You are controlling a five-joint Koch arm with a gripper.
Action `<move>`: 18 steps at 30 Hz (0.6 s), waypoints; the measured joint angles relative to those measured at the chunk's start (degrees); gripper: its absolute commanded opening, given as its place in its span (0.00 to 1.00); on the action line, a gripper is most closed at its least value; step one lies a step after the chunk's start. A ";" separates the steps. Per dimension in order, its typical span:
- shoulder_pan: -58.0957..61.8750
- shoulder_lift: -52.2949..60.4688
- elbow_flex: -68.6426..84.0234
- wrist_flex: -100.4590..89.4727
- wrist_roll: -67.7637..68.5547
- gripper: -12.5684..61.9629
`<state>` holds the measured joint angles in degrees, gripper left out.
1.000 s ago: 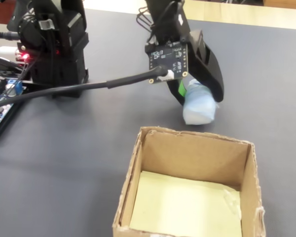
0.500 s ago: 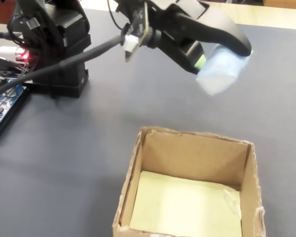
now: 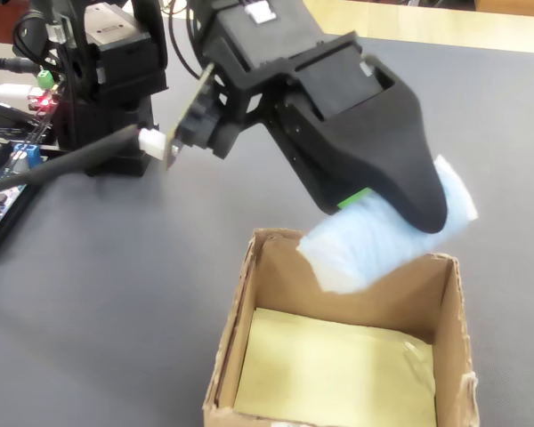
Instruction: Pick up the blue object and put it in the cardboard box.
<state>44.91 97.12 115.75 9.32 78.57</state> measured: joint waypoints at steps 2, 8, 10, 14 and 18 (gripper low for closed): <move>0.35 -0.18 0.00 0.35 0.00 0.41; 0.44 -0.18 0.00 0.44 0.00 0.57; 0.44 -0.18 0.26 0.35 0.00 0.58; 0.53 -0.18 1.58 0.44 0.00 0.59; 0.44 0.35 2.90 0.35 0.18 0.59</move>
<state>45.35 97.47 118.65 9.67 78.75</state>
